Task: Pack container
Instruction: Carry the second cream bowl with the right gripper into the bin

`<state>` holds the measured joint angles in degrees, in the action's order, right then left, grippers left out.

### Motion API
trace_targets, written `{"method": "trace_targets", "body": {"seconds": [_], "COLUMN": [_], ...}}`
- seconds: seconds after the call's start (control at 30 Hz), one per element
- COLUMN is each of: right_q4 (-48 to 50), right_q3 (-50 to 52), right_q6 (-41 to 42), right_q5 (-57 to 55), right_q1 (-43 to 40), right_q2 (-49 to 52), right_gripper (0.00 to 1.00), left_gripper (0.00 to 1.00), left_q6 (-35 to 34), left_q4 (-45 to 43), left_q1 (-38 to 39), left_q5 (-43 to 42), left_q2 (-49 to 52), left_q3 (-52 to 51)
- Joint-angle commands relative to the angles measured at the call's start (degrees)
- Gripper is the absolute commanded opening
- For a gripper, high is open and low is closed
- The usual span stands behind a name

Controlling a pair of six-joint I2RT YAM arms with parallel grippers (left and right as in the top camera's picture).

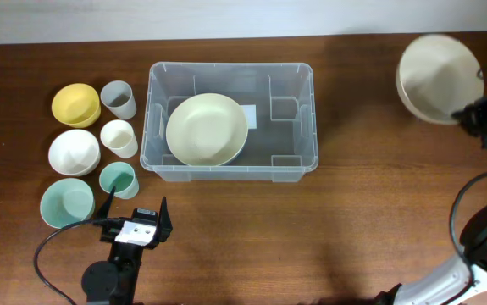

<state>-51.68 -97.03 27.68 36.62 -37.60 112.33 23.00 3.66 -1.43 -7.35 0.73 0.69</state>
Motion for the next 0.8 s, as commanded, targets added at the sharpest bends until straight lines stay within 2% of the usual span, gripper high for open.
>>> {"method": "trace_targets", "body": {"seconds": [0.0, 0.17, 0.3, 0.53, 0.77], "right_q4": [-4.35, -5.33, -4.85, -1.20, 2.08], "right_q3": [-6.03, -6.95, -6.95, -6.80, -6.80], "right_q6": [-6.54, -7.93, -4.68, 0.24, 1.79], "right_q5": [8.46, 6.54, -1.84, -14.91, -12.66], "right_q1": [6.21, 18.99, 32.11, 51.69, 58.95], "right_q2": [-8.68, -15.65, -16.92, -10.82, -1.66], "right_gripper": [0.04, 0.04, 0.04, 0.04, 0.04], "left_gripper": [1.00, 1.00, 1.00, 1.00, 1.00], "left_q6": [0.70, 0.70, 0.70, 0.68, 0.70], "left_q4": [0.24, 0.24, 0.24, 0.24, 0.24], "left_q1": [-0.28, -0.28, -0.28, -0.28, -0.28], "left_q5": [-0.79, -0.79, -0.79, -0.79, -0.79], "left_q2": [-0.22, -0.22, -0.22, -0.22, -0.22], "left_q3": [-0.17, -0.17, -0.17, -0.17, -0.17]}}
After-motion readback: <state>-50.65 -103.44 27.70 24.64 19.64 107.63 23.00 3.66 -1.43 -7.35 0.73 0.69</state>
